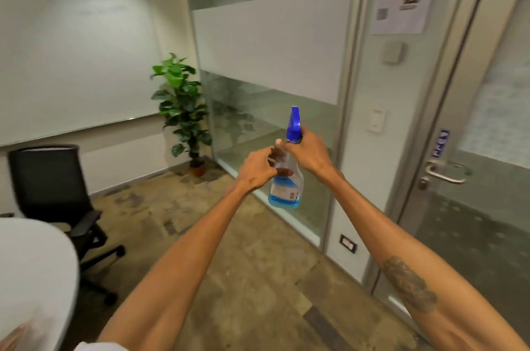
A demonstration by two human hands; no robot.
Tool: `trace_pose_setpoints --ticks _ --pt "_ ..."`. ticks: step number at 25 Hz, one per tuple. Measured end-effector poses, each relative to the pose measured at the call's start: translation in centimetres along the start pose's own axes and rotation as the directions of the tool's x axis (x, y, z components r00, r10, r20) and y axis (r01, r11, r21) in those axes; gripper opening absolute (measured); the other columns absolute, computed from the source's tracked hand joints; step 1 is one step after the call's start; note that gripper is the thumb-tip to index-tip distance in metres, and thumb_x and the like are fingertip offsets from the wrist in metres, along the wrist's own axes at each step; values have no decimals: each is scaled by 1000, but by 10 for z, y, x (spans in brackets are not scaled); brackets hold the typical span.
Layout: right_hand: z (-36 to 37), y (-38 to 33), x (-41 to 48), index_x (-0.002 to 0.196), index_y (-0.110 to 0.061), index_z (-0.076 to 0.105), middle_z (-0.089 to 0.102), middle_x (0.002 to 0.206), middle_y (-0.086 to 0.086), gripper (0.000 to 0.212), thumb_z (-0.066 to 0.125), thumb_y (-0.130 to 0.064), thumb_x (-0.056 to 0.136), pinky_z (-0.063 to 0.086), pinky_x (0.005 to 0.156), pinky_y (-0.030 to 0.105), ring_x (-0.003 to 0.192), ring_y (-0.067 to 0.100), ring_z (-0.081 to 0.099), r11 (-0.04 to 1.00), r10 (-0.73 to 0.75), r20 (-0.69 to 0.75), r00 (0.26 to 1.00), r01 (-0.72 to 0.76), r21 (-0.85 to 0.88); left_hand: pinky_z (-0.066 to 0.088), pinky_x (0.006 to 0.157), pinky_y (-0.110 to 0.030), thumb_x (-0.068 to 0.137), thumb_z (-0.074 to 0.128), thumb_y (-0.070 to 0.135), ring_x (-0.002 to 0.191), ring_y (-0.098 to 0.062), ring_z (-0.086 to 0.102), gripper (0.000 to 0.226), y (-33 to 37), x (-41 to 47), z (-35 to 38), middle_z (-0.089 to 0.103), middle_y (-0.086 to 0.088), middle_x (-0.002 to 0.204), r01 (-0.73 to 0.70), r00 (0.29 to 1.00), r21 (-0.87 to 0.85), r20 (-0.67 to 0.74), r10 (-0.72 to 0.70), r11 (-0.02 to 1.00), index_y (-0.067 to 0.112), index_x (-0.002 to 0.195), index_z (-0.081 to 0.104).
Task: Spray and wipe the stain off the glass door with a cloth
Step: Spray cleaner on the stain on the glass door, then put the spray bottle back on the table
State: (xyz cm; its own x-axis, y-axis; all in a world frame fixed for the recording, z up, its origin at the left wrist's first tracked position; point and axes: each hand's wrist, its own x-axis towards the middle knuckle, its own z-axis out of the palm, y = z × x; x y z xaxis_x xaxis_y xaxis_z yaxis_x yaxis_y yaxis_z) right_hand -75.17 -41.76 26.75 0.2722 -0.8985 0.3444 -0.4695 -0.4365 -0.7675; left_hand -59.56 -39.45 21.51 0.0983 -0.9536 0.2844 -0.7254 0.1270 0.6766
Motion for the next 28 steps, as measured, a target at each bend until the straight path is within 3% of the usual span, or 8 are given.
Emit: trace_pose_setpoints --ticks 4,12,15,21,28 --pt "96 -71 -26 94 -13 67 70 85 2 23 72 -33 84 61 83 47 81 24 68 1000 4 209 978 -6 13 56 85 -31 71 85 44 96 -13 69 54 -77 -74 -87 75 6 110 106 993 64 -56 -102 992 21 117 69" --pt "298 -187 -68 121 -11 67 72 116 12 42 78 -29 85 59 92 49 105 29 70 987 -86 424 902 18 162 57 97 -37 84 80 14 115 -23 68 46 -208 -207 -236 70 -7 129 346 924 64 -198 -328 936 9 127 66" --pt "372 -219 -81 115 -10 69 73 109 11 38 79 -29 85 61 84 41 97 26 70 980 -160 472 867 84 179 58 100 -42 87 78 13 119 -27 68 46 -257 -251 -271 68 -9 133 460 852 2 -284 -440 888 6 129 64" --pt "504 -251 -100 103 -13 65 69 95 3 26 78 -28 86 45 61 19 80 16 62 951 -293 570 768 174 255 56 100 -43 92 74 19 123 -31 65 47 -340 -307 -318 62 -8 141 657 689 -37 -377 -619 753 11 136 61" --pt "620 -250 -84 119 -5 63 70 116 13 38 76 -24 88 56 89 39 102 27 67 963 -264 714 649 141 228 55 105 -40 95 70 19 120 -25 65 42 -418 -344 -346 63 -9 137 828 468 -97 -422 -776 552 9 135 62"
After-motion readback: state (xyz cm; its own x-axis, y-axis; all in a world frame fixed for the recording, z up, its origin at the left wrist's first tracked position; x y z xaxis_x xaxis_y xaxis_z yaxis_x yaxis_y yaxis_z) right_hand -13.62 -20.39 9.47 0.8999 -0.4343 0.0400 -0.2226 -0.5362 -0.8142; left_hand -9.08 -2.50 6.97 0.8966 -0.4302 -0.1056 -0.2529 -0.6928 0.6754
